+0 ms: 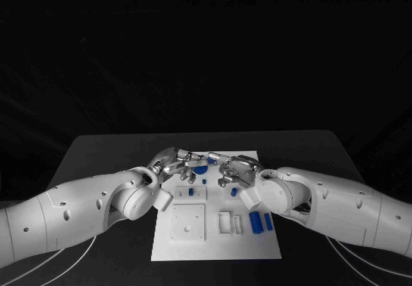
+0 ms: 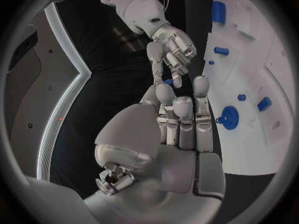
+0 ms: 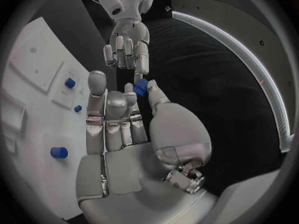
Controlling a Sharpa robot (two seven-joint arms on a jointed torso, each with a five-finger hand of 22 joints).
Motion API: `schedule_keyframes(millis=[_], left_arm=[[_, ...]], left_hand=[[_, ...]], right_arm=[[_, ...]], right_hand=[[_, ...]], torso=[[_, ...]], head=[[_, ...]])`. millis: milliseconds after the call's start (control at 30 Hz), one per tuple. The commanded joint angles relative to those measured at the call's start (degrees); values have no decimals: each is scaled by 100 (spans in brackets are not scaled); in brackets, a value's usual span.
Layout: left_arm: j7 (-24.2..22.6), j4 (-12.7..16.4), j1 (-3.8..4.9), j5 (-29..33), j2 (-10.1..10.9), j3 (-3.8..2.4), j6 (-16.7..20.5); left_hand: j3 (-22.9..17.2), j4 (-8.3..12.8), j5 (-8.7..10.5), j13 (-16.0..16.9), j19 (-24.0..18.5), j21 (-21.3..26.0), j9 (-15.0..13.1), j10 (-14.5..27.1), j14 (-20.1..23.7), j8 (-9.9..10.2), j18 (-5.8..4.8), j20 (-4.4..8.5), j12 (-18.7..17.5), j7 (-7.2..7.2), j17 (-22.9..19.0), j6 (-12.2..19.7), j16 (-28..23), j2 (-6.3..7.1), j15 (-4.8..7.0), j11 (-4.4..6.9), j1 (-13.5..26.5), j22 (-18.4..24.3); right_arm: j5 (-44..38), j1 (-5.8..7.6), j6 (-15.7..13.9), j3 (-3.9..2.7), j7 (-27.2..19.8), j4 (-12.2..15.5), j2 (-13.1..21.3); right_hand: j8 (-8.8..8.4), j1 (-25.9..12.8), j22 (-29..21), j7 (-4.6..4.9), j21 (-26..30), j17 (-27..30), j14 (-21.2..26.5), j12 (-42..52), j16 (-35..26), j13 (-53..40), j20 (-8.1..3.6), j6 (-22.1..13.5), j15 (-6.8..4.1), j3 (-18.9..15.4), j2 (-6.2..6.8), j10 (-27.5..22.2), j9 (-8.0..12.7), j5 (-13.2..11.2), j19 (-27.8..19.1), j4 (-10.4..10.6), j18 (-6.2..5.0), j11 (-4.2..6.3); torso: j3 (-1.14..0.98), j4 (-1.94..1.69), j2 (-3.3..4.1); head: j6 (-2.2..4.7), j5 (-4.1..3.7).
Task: Assemble the parts on the task board
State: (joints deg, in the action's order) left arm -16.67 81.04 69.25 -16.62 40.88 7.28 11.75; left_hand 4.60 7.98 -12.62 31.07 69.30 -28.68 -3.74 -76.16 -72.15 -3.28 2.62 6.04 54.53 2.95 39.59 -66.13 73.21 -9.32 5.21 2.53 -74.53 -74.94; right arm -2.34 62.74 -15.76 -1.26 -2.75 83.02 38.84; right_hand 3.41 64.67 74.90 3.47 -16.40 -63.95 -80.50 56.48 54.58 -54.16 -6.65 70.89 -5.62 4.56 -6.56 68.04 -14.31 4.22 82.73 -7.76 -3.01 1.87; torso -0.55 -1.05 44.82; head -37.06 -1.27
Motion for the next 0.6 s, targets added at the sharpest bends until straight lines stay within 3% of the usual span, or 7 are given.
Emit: schedule_keyframes(millis=[33,133,233,400,600], left_arm=[[-48,19,4,-24,-22,-7,-31],[-32,21,4,-25,-25,-7,-7],[-11,22,4,-28,-26,-7,14],[38,22,4,-37,-33,-7,25],[105,12,4,-53,-49,-7,20]], left_hand=[[42,39,54,-3,4,24,9,10,30,-31,-59,37,-21,22,-15,82,-27,110,26,41,17,-106],[116,64,184,-4,8,33,18,25,39,-33,-62,46,-33,67,-45,490,-45,233,50,90,43,-103],[157,82,255,-8,11,42,20,33,48,-26,-76,57,-46,101,-73,636,-66,297,49,80,43,-101],[210,79,374,-14,15,63,30,68,61,-15,-82,54,-70,172,-95,1150,-83,393,38,60,43,-101],[206,9,445,-5,27,78,19,87,59,-27,-48,11,-47,211,-80,804,-67,366,-15,-10,45,-105]], right_arm=[[-105,-4,-69,1,83,-3,-10],[-118,-4,-70,1,96,-8,-16],[-132,-4,-66,1,110,-11,-21],[-153,-4,-28,1,131,-15,-32],[-172,-4,23,1,139,-1,-47]], right_hand=[[26,-10,175,-288,-20,-10,-43,-44,-21,-11,-34,293,-13,338,29,150,4,21,-5,-252,79,119],[26,-10,175,-288,-20,-10,-43,-44,-21,-11,-34,293,-13,338,29,150,4,21,-5,-252,79,119],[26,-10,175,-288,-20,-10,-43,-44,-21,-11,-34,293,-13,338,29,150,4,21,-5,-252,79,119],[26,-10,175,-288,-20,-10,-43,-44,-21,-11,-34,293,-13,338,29,150,4,21,-5,-252,79,119],[26,6,180,-290,-33,-23,-46,-38,-14,-30,-34,296,-14,353,32,157,3,24,-3,-263,79,120]], torso=[[0,-1,-1],[1,-1,0],[0,0,-2],[-1,1,0],[-4,2,-1]], head=[[-8,-6],[-11,-4],[-6,2],[-10,8],[-13,5]])
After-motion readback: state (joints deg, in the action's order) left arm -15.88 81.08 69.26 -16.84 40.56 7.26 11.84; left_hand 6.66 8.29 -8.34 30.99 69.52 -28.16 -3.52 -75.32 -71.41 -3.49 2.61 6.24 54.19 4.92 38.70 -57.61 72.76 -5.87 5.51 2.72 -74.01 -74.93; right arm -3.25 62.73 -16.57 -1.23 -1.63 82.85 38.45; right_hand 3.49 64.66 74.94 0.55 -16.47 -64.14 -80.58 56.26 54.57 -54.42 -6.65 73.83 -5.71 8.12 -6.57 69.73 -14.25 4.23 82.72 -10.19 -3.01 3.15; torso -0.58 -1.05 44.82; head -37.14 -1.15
